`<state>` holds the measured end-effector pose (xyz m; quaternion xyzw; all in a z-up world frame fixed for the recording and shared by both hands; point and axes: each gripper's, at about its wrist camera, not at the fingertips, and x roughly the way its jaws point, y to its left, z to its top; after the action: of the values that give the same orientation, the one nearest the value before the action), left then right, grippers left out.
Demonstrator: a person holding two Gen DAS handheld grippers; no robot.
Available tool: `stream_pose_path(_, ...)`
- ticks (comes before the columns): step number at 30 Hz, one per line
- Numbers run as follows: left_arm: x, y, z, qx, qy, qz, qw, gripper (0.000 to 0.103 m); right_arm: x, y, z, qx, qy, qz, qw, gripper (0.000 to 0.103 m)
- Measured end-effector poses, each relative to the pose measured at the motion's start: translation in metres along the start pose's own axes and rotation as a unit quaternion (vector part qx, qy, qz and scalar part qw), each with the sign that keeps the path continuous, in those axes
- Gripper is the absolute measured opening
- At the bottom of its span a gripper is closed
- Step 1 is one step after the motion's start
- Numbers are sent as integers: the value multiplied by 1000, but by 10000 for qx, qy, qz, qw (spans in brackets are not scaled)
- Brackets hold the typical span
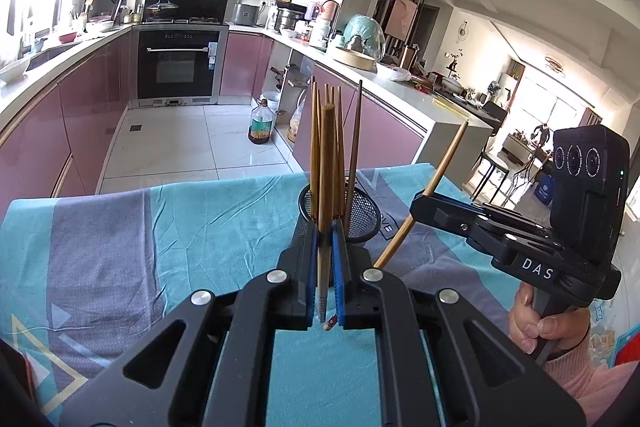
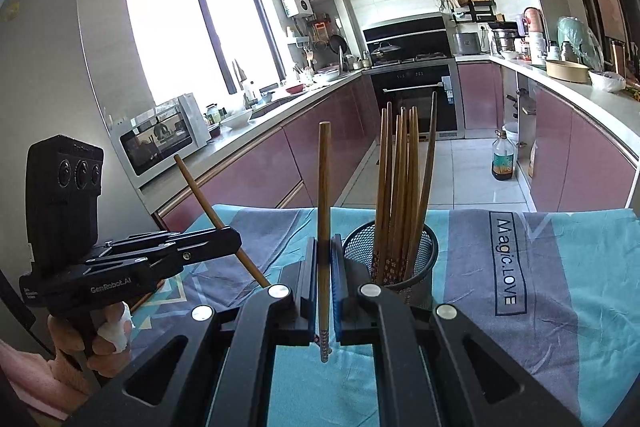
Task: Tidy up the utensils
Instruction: 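Lift the right tool's chopstick upright over the holder while the left tool lifts its own, then lower the right tool's chopstick into the holder while the left tool lowers its own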
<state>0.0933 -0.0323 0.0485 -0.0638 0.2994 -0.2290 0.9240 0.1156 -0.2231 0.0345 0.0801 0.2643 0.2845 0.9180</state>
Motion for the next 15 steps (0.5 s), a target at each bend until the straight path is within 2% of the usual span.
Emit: stream_pose_path(15, -6, -7, 18, 163, -110, -96, 9998, 8, -10, 2, 19, -170, -175, -36, 9997, 5)
